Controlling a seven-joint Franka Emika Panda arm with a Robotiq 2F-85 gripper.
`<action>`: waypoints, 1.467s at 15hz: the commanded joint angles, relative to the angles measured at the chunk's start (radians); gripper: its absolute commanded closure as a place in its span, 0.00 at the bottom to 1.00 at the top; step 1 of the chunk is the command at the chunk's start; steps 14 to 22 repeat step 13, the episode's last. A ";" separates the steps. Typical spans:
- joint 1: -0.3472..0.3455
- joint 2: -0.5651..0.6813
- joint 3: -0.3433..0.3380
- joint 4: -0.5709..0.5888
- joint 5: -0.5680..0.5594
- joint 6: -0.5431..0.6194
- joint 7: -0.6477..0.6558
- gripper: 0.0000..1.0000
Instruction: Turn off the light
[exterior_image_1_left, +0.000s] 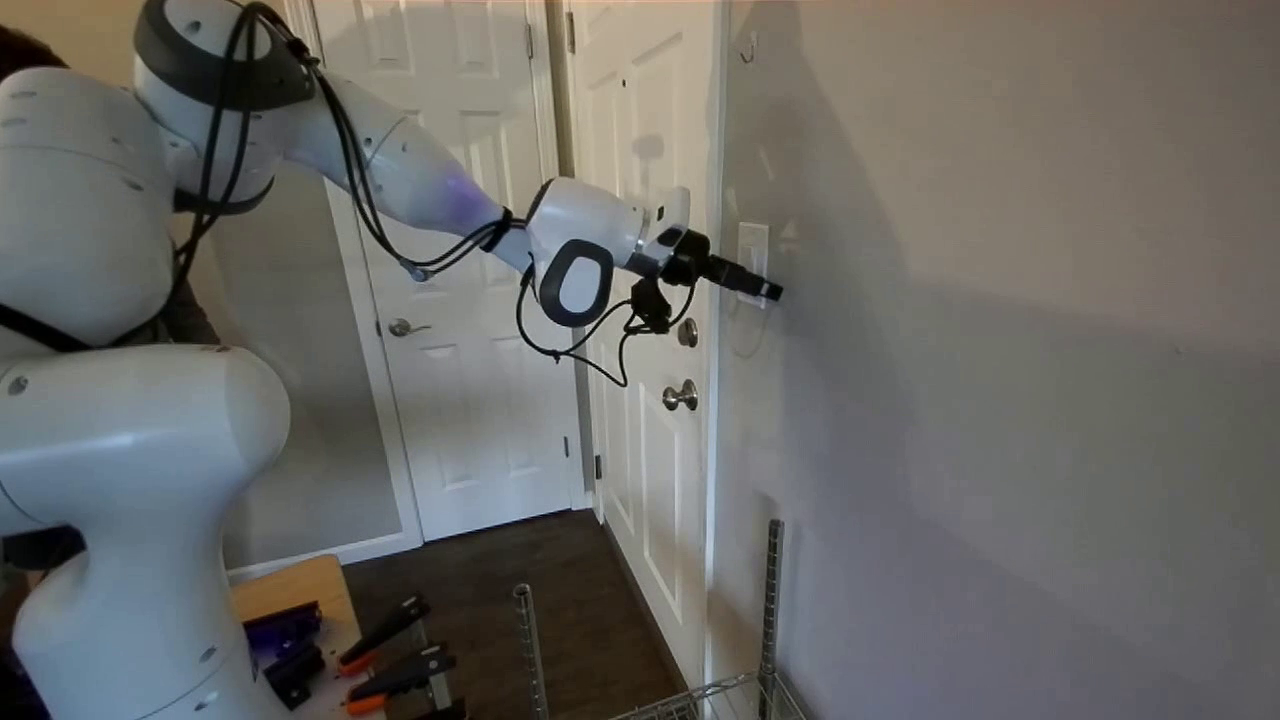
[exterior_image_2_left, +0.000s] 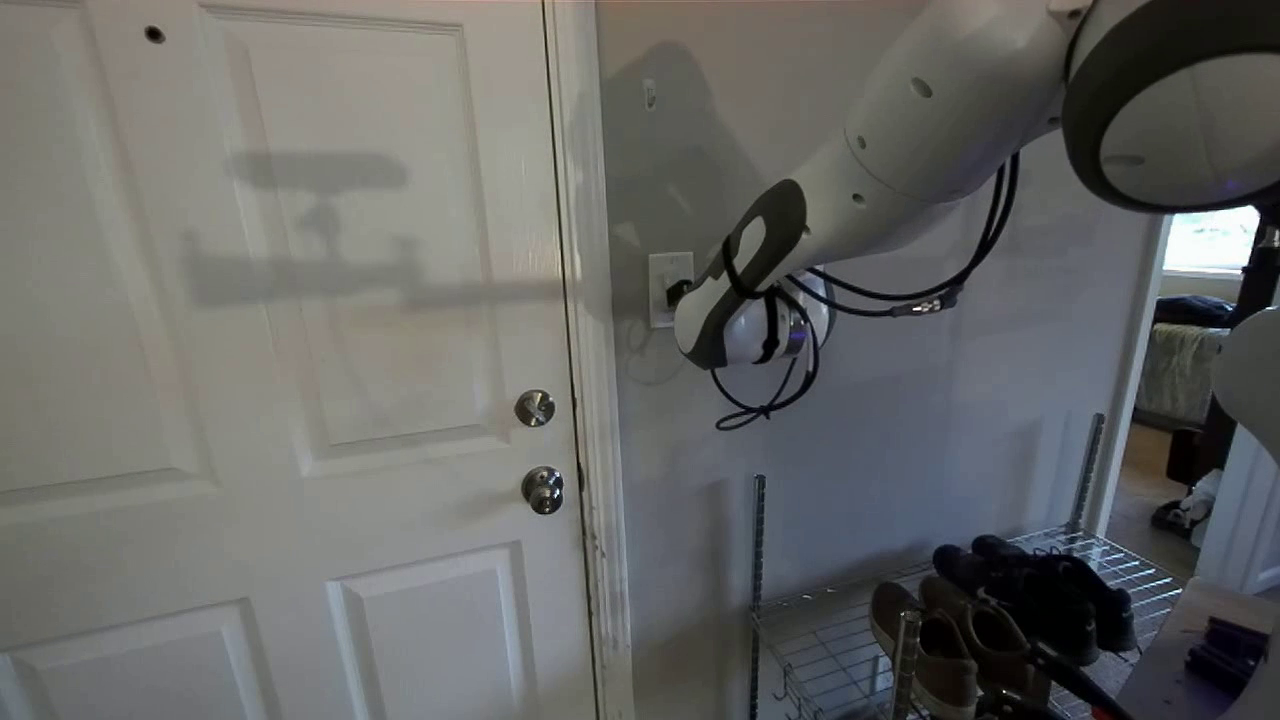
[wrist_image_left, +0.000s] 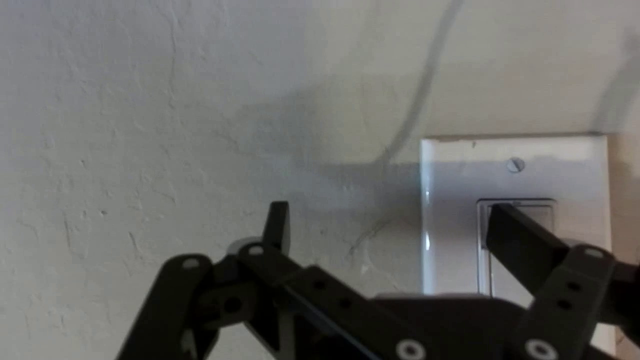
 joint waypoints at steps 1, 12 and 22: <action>0.021 -0.190 0.050 -0.095 -0.063 0.075 -0.028 0.00; 0.293 -0.264 -0.125 -0.187 -0.022 0.027 0.011 0.00; 0.302 -0.268 -0.134 -0.188 -0.024 0.027 0.013 0.00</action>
